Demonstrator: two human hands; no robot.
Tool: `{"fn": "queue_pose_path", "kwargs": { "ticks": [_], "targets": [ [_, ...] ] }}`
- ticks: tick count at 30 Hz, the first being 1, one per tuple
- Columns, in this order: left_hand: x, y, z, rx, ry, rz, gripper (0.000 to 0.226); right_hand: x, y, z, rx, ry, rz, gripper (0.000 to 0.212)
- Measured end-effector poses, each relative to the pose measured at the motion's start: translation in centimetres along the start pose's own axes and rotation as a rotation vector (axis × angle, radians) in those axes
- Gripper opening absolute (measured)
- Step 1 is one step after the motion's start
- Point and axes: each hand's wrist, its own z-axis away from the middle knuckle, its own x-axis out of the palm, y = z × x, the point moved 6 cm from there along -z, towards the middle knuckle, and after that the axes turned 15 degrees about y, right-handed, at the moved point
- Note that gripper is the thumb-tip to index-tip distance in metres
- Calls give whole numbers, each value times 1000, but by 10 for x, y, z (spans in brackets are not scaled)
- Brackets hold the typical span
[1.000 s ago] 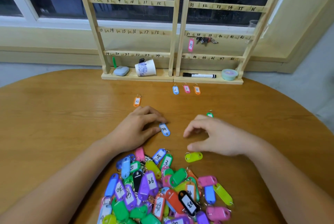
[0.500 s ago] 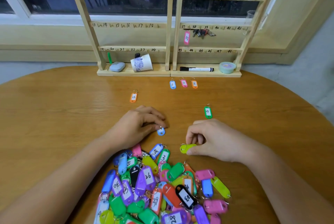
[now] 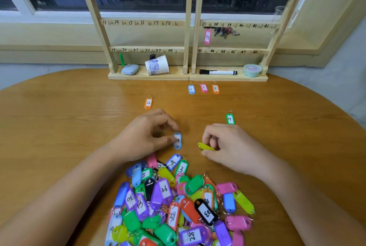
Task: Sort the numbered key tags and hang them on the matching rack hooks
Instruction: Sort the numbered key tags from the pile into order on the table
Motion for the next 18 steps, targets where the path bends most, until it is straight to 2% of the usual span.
{"fn": "queue_pose_path", "kwargs": {
  "ticks": [3,7,18],
  "targets": [
    [-2,4,6,-27,-103,-45,22,3,0,3,18,-89,-60,23],
    [2,8,16,-69,-265,-94,29,-1,1,3,65,-114,-144,22],
    [14,25,24,-75,-370,-179,32,0,4,3,51,-177,-73,16]
  ]
}}
